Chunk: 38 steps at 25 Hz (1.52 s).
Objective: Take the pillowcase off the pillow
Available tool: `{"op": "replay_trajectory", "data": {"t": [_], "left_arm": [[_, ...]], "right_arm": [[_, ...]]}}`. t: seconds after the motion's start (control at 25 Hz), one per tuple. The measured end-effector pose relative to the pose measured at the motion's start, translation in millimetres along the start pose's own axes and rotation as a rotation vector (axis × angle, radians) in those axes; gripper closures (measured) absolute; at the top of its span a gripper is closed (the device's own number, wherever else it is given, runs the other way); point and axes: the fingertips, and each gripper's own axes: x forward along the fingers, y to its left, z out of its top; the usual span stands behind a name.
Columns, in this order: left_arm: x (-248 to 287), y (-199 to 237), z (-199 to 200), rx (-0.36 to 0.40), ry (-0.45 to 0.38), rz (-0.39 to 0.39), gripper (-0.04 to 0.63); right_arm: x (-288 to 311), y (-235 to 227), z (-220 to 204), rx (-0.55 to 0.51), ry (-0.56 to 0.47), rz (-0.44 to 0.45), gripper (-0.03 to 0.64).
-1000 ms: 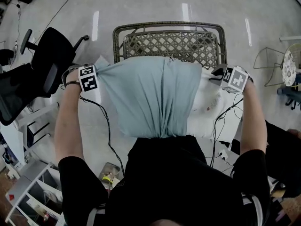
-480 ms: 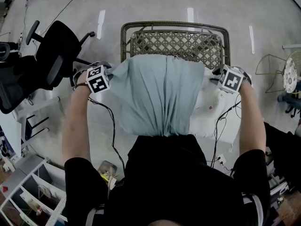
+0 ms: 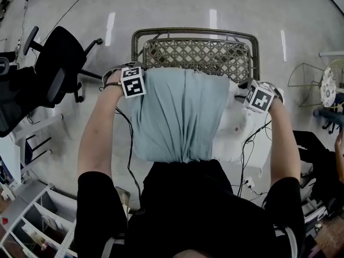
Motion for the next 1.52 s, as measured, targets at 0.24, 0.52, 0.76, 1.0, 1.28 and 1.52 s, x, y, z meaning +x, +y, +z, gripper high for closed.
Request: {"op": "replay_trajectory", "data": {"t": [0.24, 0.52, 0.76, 1.0, 1.28, 1.52], "left_arm": [[15, -1, -6, 0.022, 0.056, -0.028, 0.564], [2, 0, -23, 0.049, 0.11, 0.025, 0.578], [1, -1, -25, 0.052, 0.125, 0.042, 0.58], [-5, -3, -37, 0.093, 0.157, 0.051, 0.581], [-17, -38, -81, 0.007, 0.132, 0.035, 0.581], [-32, -83, -142, -0.113, 0.14, 0.029, 0.581]], "right_arm": [[-10, -11, 10, -0.026, 0.014, 0.034, 0.299], [-20, -8, 14, 0.039, 0.038, 0.255, 0.202], [49, 11, 10, 0.012, 0.199, 0.299, 0.081], [52, 16, 7, 0.016, 0.203, 0.334, 0.193], [42, 19, 3, 0.066, 0.104, 0.31, 0.252], [36, 19, 1, 0.089, 0.047, 0.298, 0.262]]}}
